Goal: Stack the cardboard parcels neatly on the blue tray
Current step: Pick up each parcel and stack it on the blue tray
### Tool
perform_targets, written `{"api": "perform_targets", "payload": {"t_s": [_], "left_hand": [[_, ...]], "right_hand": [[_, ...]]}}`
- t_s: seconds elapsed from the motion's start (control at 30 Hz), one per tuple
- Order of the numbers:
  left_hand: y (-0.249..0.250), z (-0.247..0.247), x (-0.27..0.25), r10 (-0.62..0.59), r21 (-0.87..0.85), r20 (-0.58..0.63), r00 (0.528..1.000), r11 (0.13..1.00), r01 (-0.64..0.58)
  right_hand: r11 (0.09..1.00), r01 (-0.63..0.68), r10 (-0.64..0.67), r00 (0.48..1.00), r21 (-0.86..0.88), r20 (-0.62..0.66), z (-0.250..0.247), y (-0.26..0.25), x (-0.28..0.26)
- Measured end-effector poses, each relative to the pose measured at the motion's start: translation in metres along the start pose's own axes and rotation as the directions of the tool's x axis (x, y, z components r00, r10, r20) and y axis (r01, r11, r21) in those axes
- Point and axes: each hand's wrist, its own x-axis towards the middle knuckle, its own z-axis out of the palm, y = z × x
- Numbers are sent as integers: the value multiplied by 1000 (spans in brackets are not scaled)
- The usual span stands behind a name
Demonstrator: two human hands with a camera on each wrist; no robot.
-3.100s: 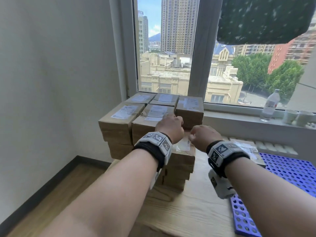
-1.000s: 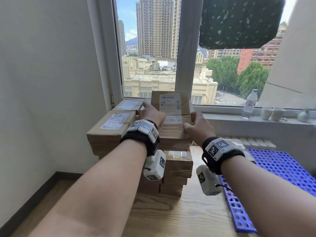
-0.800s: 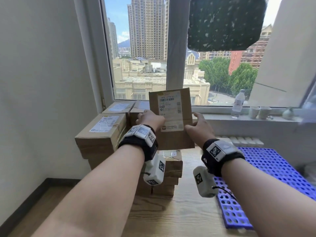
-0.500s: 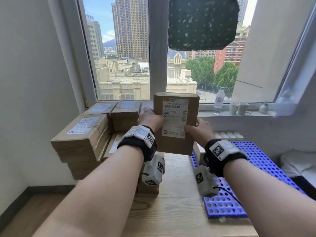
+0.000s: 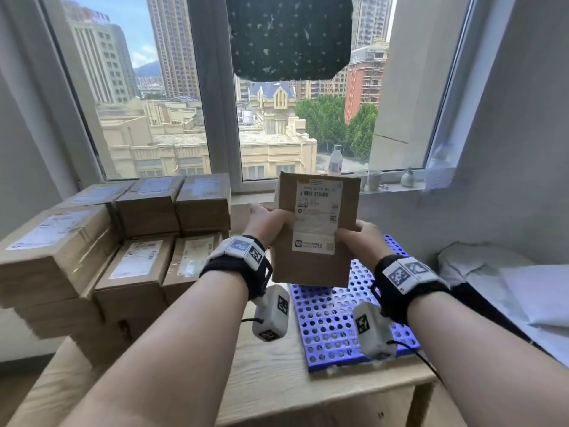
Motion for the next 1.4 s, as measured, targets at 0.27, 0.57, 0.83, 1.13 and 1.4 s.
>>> {"api": "perform_targets", "payload": {"t_s": [0.27, 0.57, 0.83, 1.13, 1.4], "left_hand": [[-25, 80, 5, -36, -86, 117, 993, 995, 46], [-39, 124, 36, -79, -121, 155, 985, 988, 98], [-48, 162, 104, -78, -119, 194, 978, 988, 103], [-50, 182, 205, -149, -131, 268, 952, 973, 189], [-67, 204, 268, -182, -53, 317, 931, 976, 209]], "right_hand": [[996, -64, 61, 997, 66, 39, -73, 49, 11], [983, -116, 103, 991, 146, 90, -92, 93, 41], [973, -126, 107, 989, 194, 102, -99, 119, 108], [964, -162, 143, 984, 210, 105, -95, 129, 208], [951, -243, 240, 970, 191, 37, -97, 162, 271]]}}
